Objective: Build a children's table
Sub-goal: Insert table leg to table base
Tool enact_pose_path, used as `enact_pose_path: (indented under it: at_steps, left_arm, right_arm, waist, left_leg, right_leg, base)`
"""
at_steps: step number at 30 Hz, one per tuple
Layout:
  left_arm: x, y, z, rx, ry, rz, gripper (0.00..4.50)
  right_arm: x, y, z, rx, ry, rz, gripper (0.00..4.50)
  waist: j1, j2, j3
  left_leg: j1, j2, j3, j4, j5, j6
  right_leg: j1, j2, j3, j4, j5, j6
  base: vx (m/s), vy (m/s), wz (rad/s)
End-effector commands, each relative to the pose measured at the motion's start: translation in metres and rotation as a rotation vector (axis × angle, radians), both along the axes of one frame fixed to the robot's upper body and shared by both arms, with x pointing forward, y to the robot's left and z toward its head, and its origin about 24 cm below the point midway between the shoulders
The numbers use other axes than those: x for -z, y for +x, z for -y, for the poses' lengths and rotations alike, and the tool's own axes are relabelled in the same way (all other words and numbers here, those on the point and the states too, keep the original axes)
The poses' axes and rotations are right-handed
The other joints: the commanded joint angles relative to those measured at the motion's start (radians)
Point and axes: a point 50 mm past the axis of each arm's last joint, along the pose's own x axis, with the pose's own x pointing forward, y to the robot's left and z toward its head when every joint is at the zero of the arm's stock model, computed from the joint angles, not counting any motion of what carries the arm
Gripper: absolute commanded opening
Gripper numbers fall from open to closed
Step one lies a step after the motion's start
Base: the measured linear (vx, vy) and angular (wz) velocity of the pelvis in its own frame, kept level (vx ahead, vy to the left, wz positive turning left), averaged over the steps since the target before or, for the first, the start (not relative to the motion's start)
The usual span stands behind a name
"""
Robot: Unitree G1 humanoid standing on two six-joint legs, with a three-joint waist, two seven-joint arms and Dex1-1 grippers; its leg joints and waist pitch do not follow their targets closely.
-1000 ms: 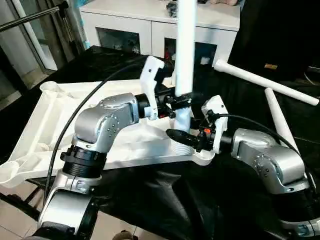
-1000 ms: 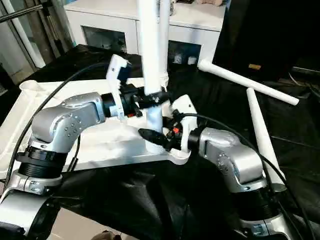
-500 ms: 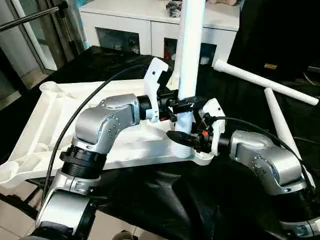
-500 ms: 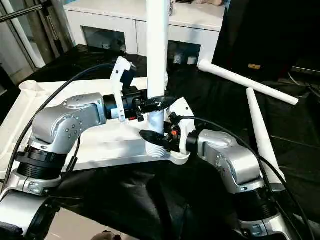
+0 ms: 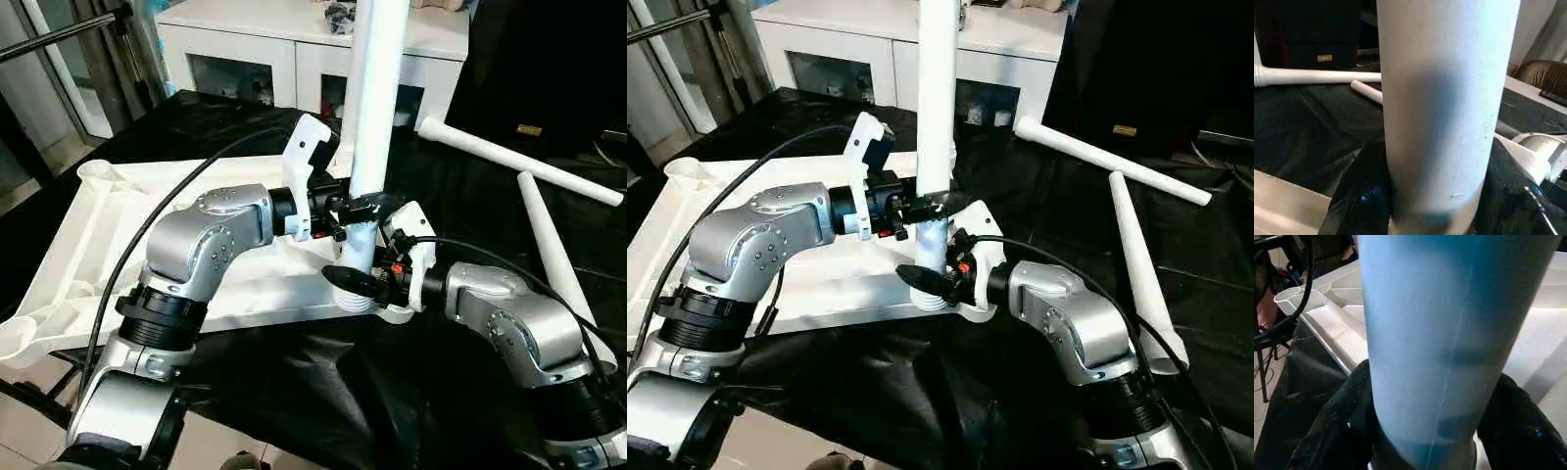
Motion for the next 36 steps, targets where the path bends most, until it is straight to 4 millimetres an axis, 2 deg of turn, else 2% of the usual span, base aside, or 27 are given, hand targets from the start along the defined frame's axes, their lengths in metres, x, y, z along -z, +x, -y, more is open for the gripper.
enact_pose_path:
  at_steps: [1,15,24,27,29,32,36]
  left_arm:
    - [-0.0064,-0.0024,0.0024,0.022,0.011,0.034,1.87]
    - [-0.0043,-0.0016,0.0011,0.026,0.02,0.034,1.87]
    - [-0.0034,-0.0032,0.003,0.04,0.026,0.048,1.87]
    - [-0.0028,-0.0011,0.0028,0.007,0.049,0.068,1.87]
    - [-0.0025,-0.0012,0.0027,0.009,0.045,0.064,2.42]
    - [-0.0033,-0.0023,0.0015,0.007,0.033,0.066,2.59]
    - [-0.0075,-0.0017,-0.0013,-0.056,-0.033,0.104,2.95]
  right_arm:
    - [-0.0068,0.0031,0.0028,0.018,0.01,0.031,2.8]
    - [-0.0106,0.0042,0.0087,0.019,-0.003,0.048,2.8]
    - [-0.0067,0.0024,0.0069,0.011,-0.001,0.033,2.02]
    - [-0.005,0.0021,0.0054,0.017,0.004,0.03,1.95]
    - [-0.0039,0.003,0.0047,0.034,0.013,0.042,1.93]
    - [-0.0032,0.0037,0.0048,0.054,0.021,0.054,1.93]
    - [-0.0039,0.0051,0.0064,0.094,0.047,0.064,1.93]
  waist:
    - [0.001,-0.009,-0.071]
    - [0.001,-0.007,-0.071]
    - [0.001,-0.009,-0.071]
    - [0.001,-0.008,-0.071]
    - [0.001,-0.008,-0.071]
    - [0.001,-0.005,-0.072]
    - [0.0,-0.009,-0.07]
  left_leg:
    - [0.017,0.004,0.003,-0.06,-0.147,-0.012]
    - [0.017,0.003,0.003,-0.06,-0.15,-0.013]
    - [0.017,0.004,0.003,-0.06,-0.149,-0.009]
    - [0.018,0.004,0.003,-0.06,-0.155,-0.012]
    - [0.017,0.004,0.003,-0.06,-0.155,-0.013]
    - [0.017,0.004,0.003,-0.06,-0.151,-0.015]
    - [0.017,0.005,0.003,-0.061,-0.159,-0.015]
  right_leg:
    - [0.052,-0.029,0.027,-0.068,-0.061,-0.202]
    - [0.053,-0.029,0.026,-0.068,-0.055,-0.204]
    - [0.053,-0.029,0.027,-0.068,-0.06,-0.205]
    - [0.052,-0.03,0.027,-0.069,-0.068,-0.203]
    - [0.052,-0.03,0.027,-0.069,-0.066,-0.204]
    - [0.052,-0.029,0.026,-0.068,-0.055,-0.204]
    - [0.052,-0.03,0.026,-0.069,-0.06,-0.208]
  base:
    - [0.0,0.0,0.0]
    - [0.0,0.0,0.0]
    - [0.0,0.0,0.0]
    - [0.0,0.0,0.0]
    - [0.0,0.0,0.0]
    - [0.0,0.0,0.0]
    - [0.0,0.0,0.0]
